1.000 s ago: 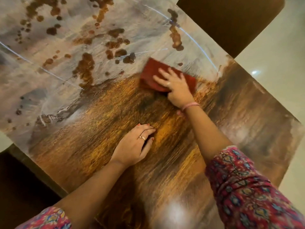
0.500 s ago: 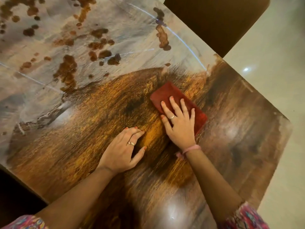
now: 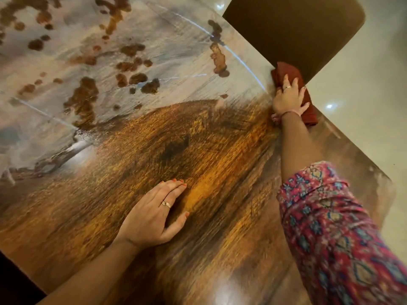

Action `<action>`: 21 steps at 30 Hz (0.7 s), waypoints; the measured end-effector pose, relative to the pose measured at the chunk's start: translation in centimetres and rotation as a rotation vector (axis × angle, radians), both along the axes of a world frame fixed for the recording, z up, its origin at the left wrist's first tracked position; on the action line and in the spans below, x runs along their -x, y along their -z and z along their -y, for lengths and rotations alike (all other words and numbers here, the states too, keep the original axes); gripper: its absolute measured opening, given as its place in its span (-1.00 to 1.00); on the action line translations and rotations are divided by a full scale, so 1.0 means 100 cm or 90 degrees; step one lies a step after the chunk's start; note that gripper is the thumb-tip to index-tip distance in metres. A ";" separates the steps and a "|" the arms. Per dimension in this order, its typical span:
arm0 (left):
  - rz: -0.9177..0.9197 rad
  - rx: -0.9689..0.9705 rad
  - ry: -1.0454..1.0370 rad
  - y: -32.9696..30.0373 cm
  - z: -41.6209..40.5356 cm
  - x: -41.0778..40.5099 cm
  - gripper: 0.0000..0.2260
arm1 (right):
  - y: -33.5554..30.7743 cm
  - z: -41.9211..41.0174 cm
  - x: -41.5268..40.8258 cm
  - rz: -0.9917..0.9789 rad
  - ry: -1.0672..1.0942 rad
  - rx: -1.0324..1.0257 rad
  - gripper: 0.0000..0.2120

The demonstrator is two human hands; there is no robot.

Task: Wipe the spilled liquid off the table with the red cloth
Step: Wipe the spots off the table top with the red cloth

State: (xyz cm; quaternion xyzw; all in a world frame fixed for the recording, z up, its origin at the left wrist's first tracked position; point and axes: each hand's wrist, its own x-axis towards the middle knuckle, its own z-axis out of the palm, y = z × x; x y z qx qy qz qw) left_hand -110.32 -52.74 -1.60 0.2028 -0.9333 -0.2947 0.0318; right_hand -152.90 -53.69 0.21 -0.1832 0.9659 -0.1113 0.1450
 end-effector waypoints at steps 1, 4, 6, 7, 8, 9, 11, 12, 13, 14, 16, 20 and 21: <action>0.004 0.002 0.002 0.000 0.000 0.000 -0.45 | 0.002 -0.003 -0.018 -0.025 -0.032 -0.005 -0.52; 0.010 0.005 0.000 -0.002 -0.002 0.000 -0.44 | 0.006 -0.023 -0.098 -0.059 -0.190 0.025 -0.54; 0.013 0.002 0.000 -0.003 -0.003 0.000 -0.44 | 0.005 -0.043 -0.164 -0.072 -0.307 0.072 -0.57; 0.015 0.002 -0.001 -0.004 -0.003 0.000 -0.44 | 0.005 -0.053 -0.190 -0.088 -0.356 0.091 -0.61; 0.017 0.003 0.000 -0.005 -0.002 0.000 -0.44 | 0.005 -0.061 -0.208 -0.105 -0.398 0.099 -0.65; 0.018 0.004 0.003 -0.005 -0.002 0.000 -0.44 | 0.005 -0.067 -0.215 -0.118 -0.431 0.097 -0.68; 0.014 0.000 0.004 -0.005 -0.002 0.001 -0.44 | 0.008 -0.069 -0.208 -0.128 -0.469 0.080 -0.68; 0.013 -0.002 0.004 -0.004 -0.002 0.001 -0.44 | 0.010 -0.067 -0.201 -0.130 -0.476 0.072 -0.65; 0.013 -0.004 0.005 -0.004 -0.002 0.001 -0.44 | 0.013 -0.063 -0.193 -0.134 -0.482 0.059 -0.62; 0.013 -0.004 0.003 -0.004 -0.002 0.000 -0.44 | 0.016 -0.056 -0.185 -0.139 -0.481 0.044 -0.60; 0.008 -0.001 0.001 -0.004 -0.001 0.001 -0.44 | 0.020 -0.037 -0.160 -0.131 -0.445 0.022 -0.59; 0.003 -0.015 0.004 -0.004 -0.001 -0.001 -0.44 | 0.014 0.004 -0.070 -0.073 -0.274 0.020 -0.57; 0.000 -0.015 0.005 -0.003 -0.001 -0.001 -0.44 | 0.011 0.012 -0.045 -0.058 -0.222 0.025 -0.57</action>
